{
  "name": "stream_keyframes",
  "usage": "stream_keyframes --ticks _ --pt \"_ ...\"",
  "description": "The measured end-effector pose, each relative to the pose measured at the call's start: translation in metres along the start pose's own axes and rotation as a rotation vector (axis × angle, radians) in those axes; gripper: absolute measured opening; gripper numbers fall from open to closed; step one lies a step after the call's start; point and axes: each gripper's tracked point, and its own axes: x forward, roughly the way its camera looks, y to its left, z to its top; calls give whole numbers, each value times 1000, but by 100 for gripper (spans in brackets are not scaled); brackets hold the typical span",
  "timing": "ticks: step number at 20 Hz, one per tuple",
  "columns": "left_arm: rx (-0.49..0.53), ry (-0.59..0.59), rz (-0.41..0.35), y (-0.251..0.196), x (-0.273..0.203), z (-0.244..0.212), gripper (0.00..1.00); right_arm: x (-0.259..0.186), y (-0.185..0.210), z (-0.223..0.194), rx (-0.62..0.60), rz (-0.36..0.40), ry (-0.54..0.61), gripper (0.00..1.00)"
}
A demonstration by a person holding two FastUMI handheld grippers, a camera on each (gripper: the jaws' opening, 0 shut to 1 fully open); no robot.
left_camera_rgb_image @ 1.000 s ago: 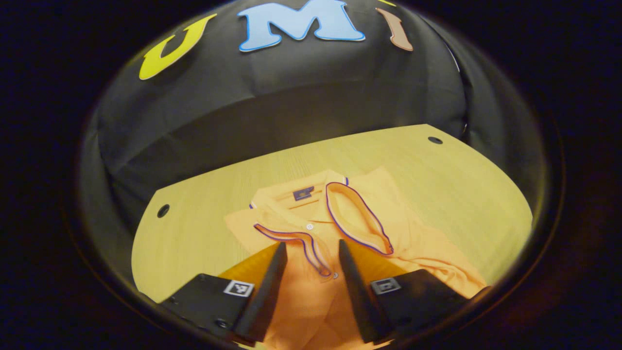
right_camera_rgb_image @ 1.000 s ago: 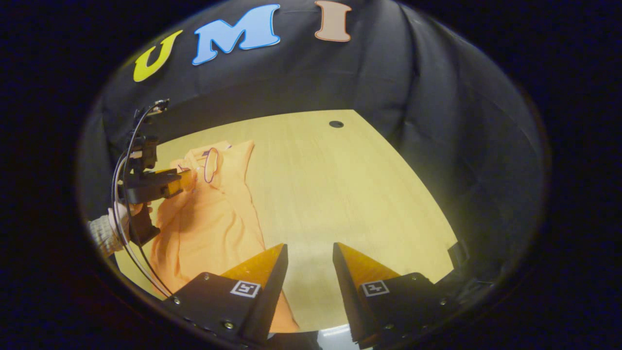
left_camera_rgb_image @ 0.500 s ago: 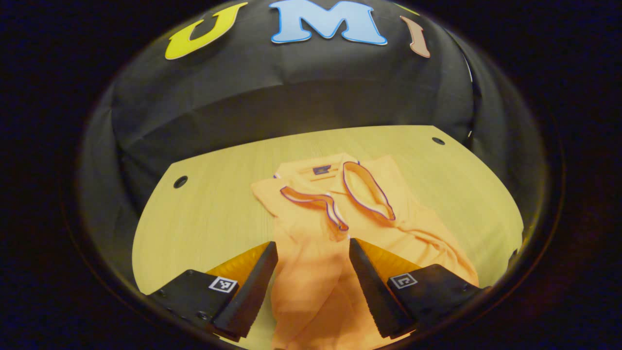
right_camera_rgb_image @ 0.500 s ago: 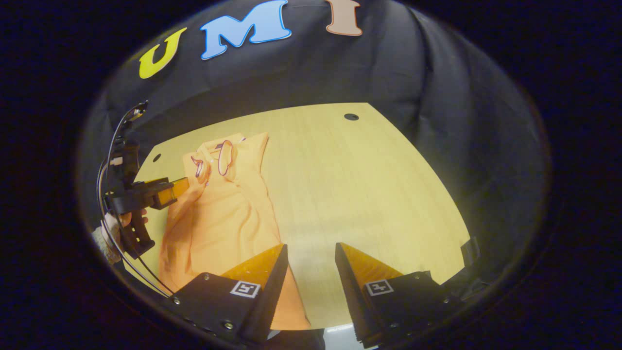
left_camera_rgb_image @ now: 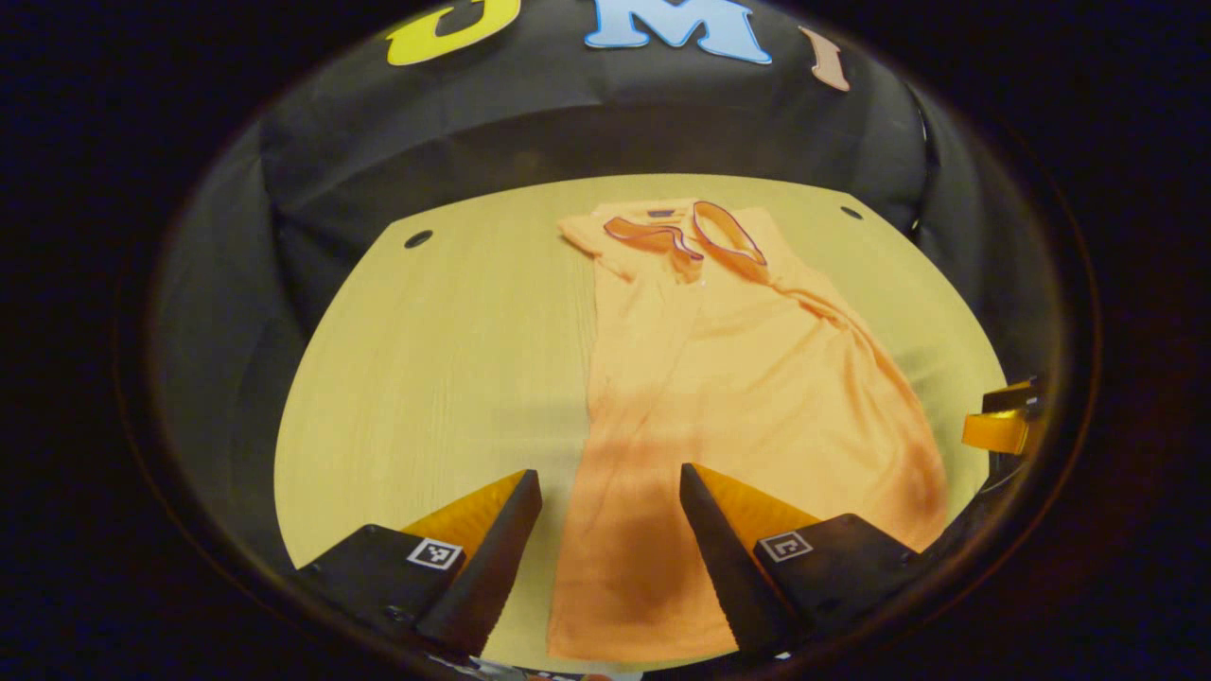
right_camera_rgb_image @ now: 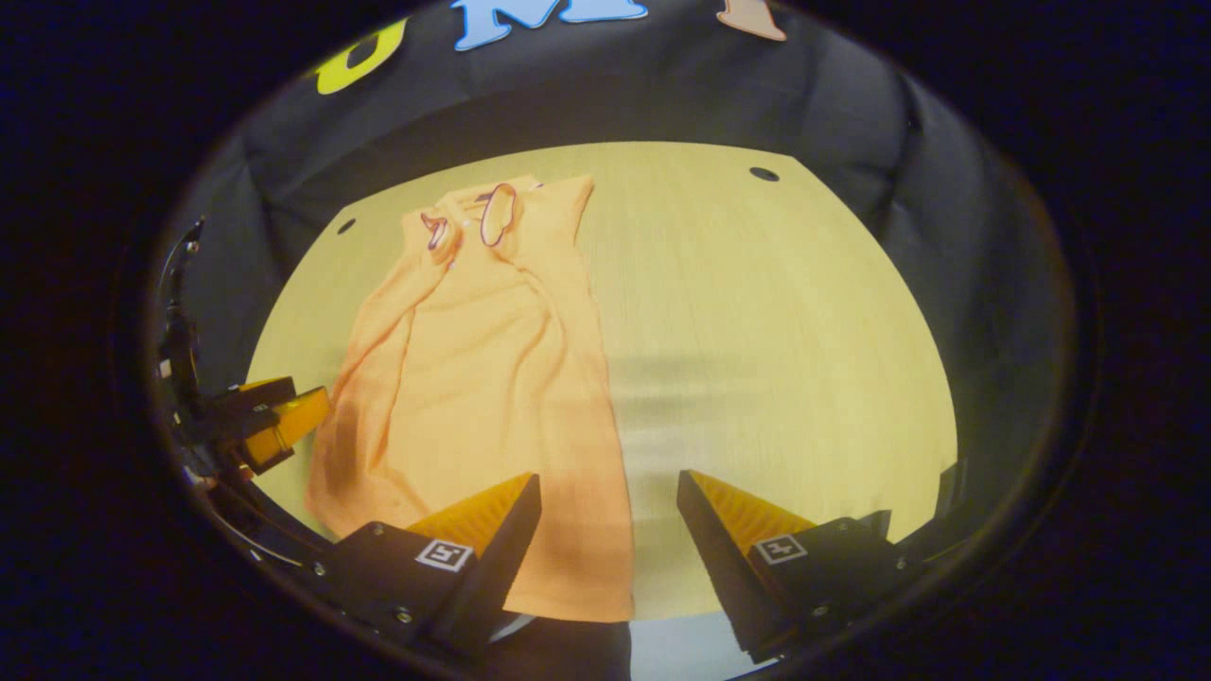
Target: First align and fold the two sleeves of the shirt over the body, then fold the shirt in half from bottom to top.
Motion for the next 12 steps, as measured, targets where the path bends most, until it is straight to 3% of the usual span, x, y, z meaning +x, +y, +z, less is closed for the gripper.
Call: stream_keyframes --ticks 2,8,9,10,12 --pt "-2 42 2 0 -9 -24 95 5 5 -11 -13 10 46 94" --pt "-14 158 15 4 -27 -75 98 14 21 -51 -49 33 172 94" --pt "-14 173 17 6 -31 -83 94 15 24 -57 -59 38 189 94" --pt "-13 186 18 8 -34 -90 100 17 27 -63 -69 41 207 94" --pt "-13 224 13 8 -36 -104 100 20 32 -73 -86 44 238 94"
